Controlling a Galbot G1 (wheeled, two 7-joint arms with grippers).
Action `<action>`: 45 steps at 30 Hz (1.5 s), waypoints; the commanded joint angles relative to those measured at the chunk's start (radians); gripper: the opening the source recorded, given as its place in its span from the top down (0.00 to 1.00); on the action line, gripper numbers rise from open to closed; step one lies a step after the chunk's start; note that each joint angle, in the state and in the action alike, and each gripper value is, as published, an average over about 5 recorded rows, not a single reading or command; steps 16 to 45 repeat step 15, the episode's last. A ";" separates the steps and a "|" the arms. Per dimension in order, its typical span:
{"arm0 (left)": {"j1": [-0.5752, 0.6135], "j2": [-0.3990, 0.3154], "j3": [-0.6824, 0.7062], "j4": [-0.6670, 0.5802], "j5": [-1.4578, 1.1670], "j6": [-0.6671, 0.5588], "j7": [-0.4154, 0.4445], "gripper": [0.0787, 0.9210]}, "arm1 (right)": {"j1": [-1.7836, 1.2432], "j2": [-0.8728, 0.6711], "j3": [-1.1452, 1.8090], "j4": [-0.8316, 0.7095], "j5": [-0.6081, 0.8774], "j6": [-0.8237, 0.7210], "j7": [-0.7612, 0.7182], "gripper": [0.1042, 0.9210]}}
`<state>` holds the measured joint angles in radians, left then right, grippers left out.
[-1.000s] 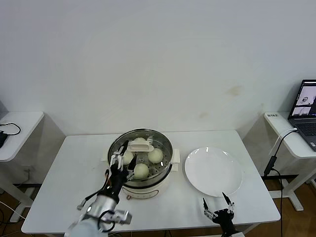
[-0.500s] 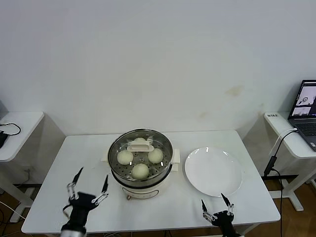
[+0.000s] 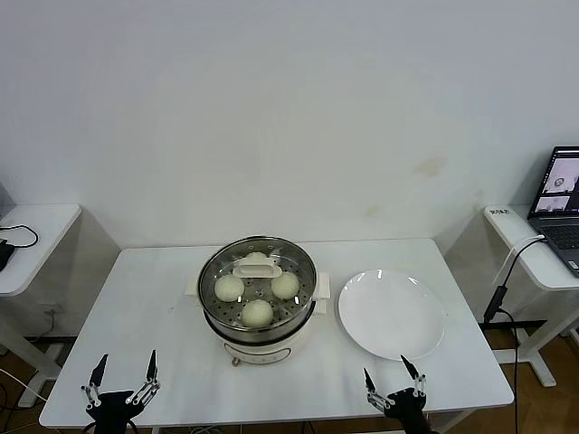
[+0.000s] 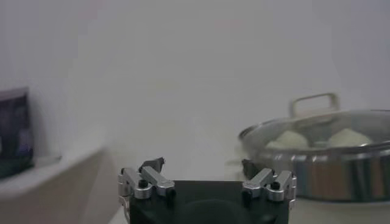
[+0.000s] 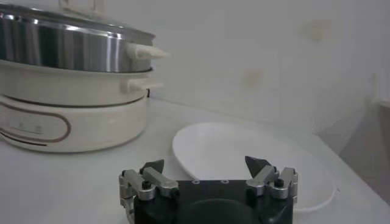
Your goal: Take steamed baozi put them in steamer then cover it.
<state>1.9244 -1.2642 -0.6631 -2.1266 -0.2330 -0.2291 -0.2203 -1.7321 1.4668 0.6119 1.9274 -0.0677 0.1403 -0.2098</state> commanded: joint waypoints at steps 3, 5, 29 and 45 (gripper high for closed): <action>0.027 -0.024 -0.021 0.016 -0.054 -0.015 -0.001 0.12 | -0.006 0.005 -0.036 0.042 -0.007 -0.044 0.019 0.12; 0.019 -0.032 -0.013 0.018 -0.030 -0.011 -0.003 0.12 | -0.008 0.006 -0.038 0.045 -0.003 -0.046 0.022 0.12; 0.004 -0.019 -0.002 0.031 -0.008 0.007 -0.002 0.12 | -0.011 0.018 -0.035 0.030 -0.014 -0.035 0.029 0.12; 0.004 -0.019 -0.002 0.031 -0.008 0.007 -0.002 0.12 | -0.011 0.018 -0.035 0.030 -0.014 -0.035 0.029 0.12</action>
